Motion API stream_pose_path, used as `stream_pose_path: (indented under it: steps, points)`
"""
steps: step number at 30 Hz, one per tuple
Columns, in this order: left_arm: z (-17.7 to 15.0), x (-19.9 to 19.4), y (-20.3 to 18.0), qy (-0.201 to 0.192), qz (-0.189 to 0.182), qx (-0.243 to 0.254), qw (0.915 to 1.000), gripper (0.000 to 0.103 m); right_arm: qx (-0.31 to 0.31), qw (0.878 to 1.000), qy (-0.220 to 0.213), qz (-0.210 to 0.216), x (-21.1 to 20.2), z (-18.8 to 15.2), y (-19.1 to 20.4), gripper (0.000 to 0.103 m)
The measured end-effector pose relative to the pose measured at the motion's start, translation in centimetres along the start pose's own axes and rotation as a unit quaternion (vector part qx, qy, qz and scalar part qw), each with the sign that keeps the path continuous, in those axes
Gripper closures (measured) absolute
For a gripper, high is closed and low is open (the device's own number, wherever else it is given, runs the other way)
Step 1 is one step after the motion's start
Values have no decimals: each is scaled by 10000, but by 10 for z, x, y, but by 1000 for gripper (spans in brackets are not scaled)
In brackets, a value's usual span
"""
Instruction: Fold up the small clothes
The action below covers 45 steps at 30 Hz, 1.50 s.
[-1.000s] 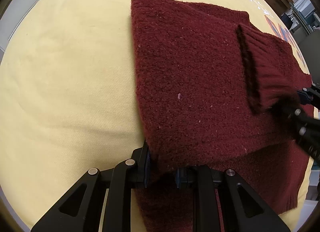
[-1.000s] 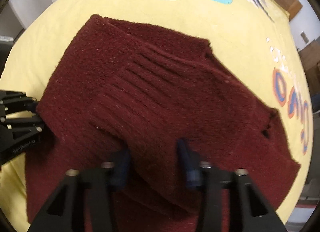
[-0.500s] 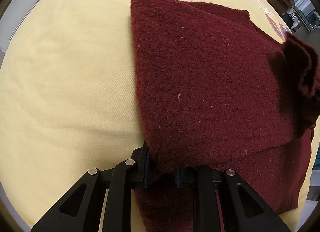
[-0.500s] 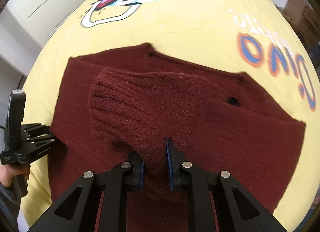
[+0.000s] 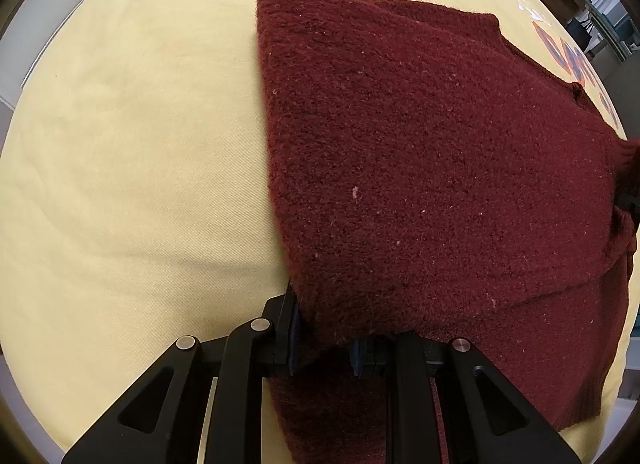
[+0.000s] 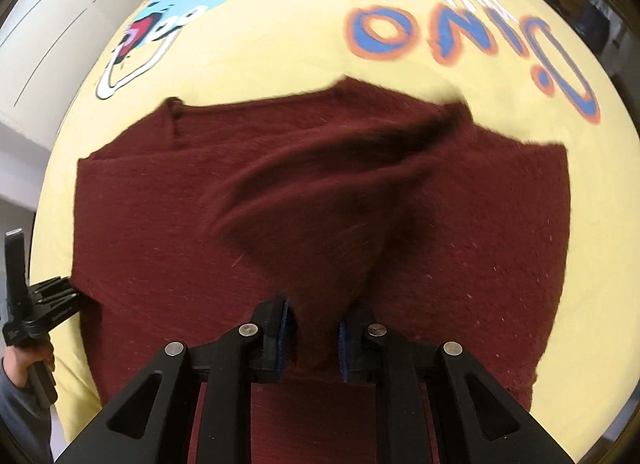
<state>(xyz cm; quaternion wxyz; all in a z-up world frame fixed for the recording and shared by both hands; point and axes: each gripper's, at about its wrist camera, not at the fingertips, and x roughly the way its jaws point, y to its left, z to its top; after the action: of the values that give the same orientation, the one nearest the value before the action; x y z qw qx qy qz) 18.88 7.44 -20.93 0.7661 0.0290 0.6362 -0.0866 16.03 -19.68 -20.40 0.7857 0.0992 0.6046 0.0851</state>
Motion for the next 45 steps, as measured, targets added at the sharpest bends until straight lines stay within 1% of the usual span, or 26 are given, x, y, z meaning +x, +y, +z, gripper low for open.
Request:
stream_pose_path:
  steps: [3, 5, 6, 8, 11, 13, 15, 16, 17, 18, 19, 21, 24, 26, 28, 31, 33, 34, 35, 36, 37, 39, 42, 45]
  points:
    - [0, -1, -2, 12, 37, 33, 10000, 86, 128, 9999, 61, 62, 5, -4, -10, 80]
    - [0, -2, -2, 11, 41, 32, 10000, 86, 163, 9998, 89, 13, 5, -7, -13, 67]
    - [0, -2, -2, 13, 42, 38, 10000, 86, 166, 9998, 92, -59, 4, -8, -15, 65]
    - [-1, -2, -3, 21, 49, 52, 10000, 86, 141, 9997, 91, -151, 2, -9, -18, 56]
    - [-2, -3, -3, 25, 62, 89, 9999, 86, 75, 9989, 148, -429, -3, -12, -26, 51]
    - [-6, 0, -4, 35, 71, 142, 9999, 86, 48, 9976, 207, -653, -10, -14, -31, 50]
    - [-8, 0, -4, 45, 54, 142, 9999, 86, 66, 9977, 129, -666, -25, -12, -37, 48]
    - [-8, 0, -4, 46, 46, 130, 9999, 86, 73, 9977, 72, -667, -31, -11, -38, 44]
    - [-8, 0, -4, 47, 44, 123, 9999, 86, 80, 9976, -14, -692, -39, -8, -39, 37]
    - [-8, -1, -5, 44, 50, 121, 9999, 86, 89, 9972, -127, -730, -48, -5, -40, 33]
    - [-9, -1, -6, 38, 63, 124, 9999, 86, 98, 9969, -245, -744, -56, -1, -41, 27]
    - [-11, 0, -6, 32, 85, 147, 9999, 86, 171, 9968, -372, -683, -63, 6, -42, 25]
    - [-11, -1, -6, 33, 73, 133, 9999, 86, 279, 9976, -294, -566, -53, 14, -46, 25]
    - [-12, -1, -5, 33, 72, 122, 9999, 86, 357, 9973, -136, -627, -36, 15, -49, 25]
    - [-5, -1, -4, 31, 86, 130, 9999, 86, 479, 9965, 137, -677, -11, 15, -50, 25]
    - [-3, 3, -9, 20, 103, 143, 9998, 86, 575, 9958, 461, -545, 13, 3, -51, 25]
    - [-6, 2, -8, 13, 116, 153, 9998, 86, 394, 9969, 406, -551, 15, -5, -44, 28]
    - [-6, 2, -9, 11, 125, 154, 9998, 86, 291, 9971, 304, -634, 13, -8, -41, 42]
    - [-6, 2, -9, 3, 136, 151, 9998, 86, 245, 9973, 208, -659, 10, -10, -38, 61]
    - [-7, 1, -10, -16, 157, 156, 9998, 86, 219, 9972, 70, -714, 4, -11, -36, 72]
    - [-8, 1, -11, -31, 179, 172, 9997, 86, 192, 9973, -15, -710, 0, -12, -34, 86]
    - [-8, -2, -15, -46, 229, 202, 9995, 86, 139, 9980, -200, -579, -12, -14, -32, 89]
    - [-9, -3, -19, -47, 307, 290, 9991, 86, 20, 9968, -473, -646, -25, -23, -34, 90]
    - [-11, -3, -22, -57, 355, 319, 9988, 86, 101, 9951, -468, -869, -23, -33, -46, 90]
